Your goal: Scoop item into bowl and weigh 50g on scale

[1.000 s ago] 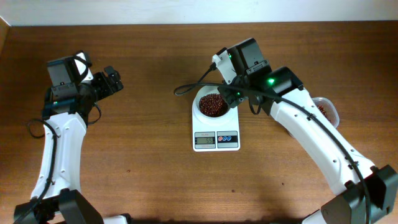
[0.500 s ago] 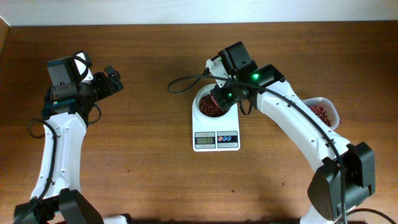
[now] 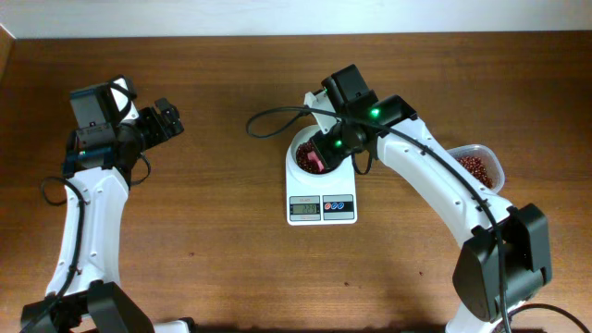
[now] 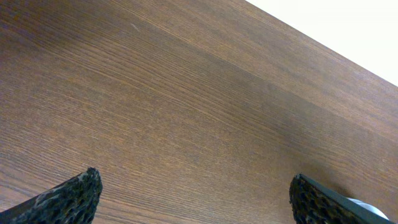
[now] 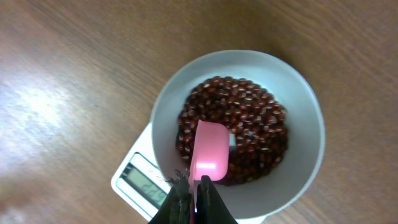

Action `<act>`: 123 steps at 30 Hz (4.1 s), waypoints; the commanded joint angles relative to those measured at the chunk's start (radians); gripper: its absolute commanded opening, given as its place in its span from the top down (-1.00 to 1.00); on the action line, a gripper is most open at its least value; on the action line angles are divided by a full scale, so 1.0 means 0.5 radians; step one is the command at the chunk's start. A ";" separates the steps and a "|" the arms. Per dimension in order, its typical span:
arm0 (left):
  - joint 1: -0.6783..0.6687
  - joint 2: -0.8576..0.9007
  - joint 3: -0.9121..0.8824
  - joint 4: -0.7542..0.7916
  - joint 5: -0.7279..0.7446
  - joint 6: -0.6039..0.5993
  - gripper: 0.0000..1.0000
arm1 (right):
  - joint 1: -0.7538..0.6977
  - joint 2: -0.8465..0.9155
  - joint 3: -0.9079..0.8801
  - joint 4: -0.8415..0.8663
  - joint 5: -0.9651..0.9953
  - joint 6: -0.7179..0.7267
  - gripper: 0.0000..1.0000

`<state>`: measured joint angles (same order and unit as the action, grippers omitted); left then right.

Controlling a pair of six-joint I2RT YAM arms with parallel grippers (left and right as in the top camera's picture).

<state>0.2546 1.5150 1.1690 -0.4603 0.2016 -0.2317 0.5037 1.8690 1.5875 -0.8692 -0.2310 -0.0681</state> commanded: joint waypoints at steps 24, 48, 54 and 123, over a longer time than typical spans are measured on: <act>0.007 0.003 0.027 0.003 -0.015 -0.019 -0.98 | -0.761 0.011 0.031 0.040 -1.357 0.311 0.92; 0.007 0.003 0.027 0.003 -0.015 -0.019 -0.98 | -0.377 0.011 0.031 0.078 -0.269 0.166 0.92; 0.007 0.003 0.027 0.003 -0.015 -0.019 -0.98 | -0.194 0.011 0.031 0.081 0.136 -0.018 0.92; 0.007 0.003 0.027 0.003 -0.015 -0.019 -0.98 | -0.857 0.086 -0.080 0.150 -1.718 0.380 0.92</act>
<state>0.2546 1.5150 1.1690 -0.4603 0.2016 -0.2317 0.0788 1.9015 1.5536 -0.7853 -1.0298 0.1219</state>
